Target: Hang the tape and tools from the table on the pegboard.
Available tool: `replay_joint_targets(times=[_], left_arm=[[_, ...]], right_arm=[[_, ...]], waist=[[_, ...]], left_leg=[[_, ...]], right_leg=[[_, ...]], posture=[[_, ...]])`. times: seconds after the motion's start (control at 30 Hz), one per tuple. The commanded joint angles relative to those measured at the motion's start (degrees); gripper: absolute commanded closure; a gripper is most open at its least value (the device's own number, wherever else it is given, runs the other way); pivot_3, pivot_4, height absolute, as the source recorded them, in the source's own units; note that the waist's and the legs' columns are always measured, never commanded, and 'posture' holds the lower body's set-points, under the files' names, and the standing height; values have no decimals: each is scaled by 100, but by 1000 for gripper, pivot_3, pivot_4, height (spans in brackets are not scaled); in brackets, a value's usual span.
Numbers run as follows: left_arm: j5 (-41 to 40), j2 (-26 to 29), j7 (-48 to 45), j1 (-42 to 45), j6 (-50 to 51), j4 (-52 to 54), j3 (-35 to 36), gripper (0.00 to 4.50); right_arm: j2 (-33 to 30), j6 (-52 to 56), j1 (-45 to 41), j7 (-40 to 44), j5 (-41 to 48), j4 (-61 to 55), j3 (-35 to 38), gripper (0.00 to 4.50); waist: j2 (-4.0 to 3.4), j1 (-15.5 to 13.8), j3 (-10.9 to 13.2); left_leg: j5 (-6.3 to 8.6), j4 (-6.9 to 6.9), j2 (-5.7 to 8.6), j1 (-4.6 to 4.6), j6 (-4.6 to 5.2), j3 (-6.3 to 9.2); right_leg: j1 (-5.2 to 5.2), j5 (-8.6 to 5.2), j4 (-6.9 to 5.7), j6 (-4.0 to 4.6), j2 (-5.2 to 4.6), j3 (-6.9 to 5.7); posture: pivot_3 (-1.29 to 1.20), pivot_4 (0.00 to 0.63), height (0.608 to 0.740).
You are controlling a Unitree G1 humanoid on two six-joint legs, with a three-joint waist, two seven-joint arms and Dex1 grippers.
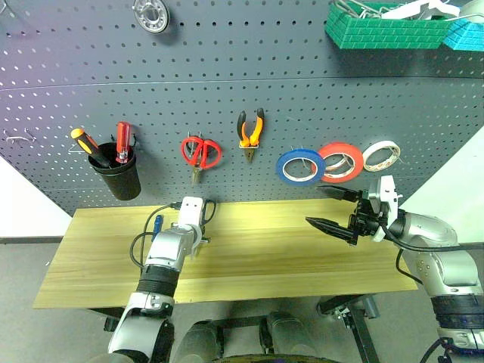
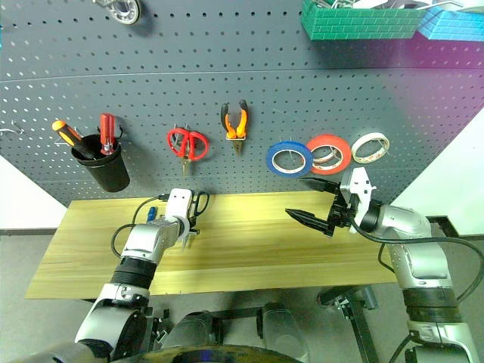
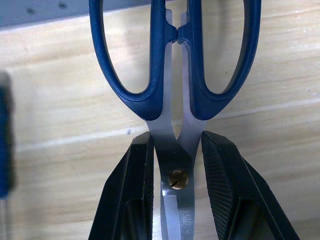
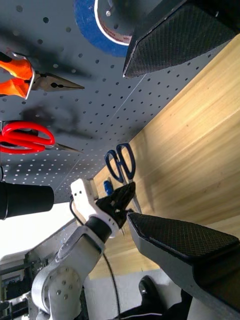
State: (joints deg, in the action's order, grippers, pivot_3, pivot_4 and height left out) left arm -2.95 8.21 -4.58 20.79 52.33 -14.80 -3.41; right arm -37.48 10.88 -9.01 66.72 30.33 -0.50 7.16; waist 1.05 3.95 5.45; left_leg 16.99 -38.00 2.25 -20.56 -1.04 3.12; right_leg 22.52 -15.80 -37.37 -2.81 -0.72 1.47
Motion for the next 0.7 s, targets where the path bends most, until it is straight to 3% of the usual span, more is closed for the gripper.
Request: replay_joint_targets(times=[0.03, 0.27, 0.53, 0.6, 0.7], left_arm=[[144, 386, -415, -245, -112, 591, -355, 3428], [537, 1163, -706, -961, -892, 1310, -783, 3428], [1046, 1692, -845, -1613, -1913, 1902, -1073, 3428], [1052, 1692, -803, -1757, -2136, 2027, -957, 3428], [1191, 1828, -750, -1977, -2754, 2132, -872, 3428]], right_arm=[[-10, -113, -188, 52, 2, 23, 68, 0], [-93, -33, -167, 304, 122, 131, 146, 0], [-183, 143, -202, 530, 102, 620, 182, 0], [-15, -401, -154, 524, 43, 717, 309, 0], [-108, -144, -71, 932, 339, 690, 305, 0]], waist=[[0, -3, 0], [-5, -36, -2], [-10, -161, -4], [-17, -168, -5], [-22, -169, -8]], left_leg=[[0, 1, 0, -1, 0, 0], [0, 5, 0, -1, 1, 0], [2, 5, 0, -4, 5, -1], [2, 5, 0, -4, 6, -1], [3, 5, 0, -5, 9, -2]], right_leg=[[2, 0, 0, 1, 0, 0], [3, 1, 1, 5, -6, 1], [4, 1, 5, 7, -11, 0], [4, 0, 5, 8, -12, 1], [4, 0, 6, 8, -12, 1]], posture=[[-141, 39, 730], [-126, 39, 730], [-113, 36, 730], [-112, 36, 730], [-113, 35, 730]])
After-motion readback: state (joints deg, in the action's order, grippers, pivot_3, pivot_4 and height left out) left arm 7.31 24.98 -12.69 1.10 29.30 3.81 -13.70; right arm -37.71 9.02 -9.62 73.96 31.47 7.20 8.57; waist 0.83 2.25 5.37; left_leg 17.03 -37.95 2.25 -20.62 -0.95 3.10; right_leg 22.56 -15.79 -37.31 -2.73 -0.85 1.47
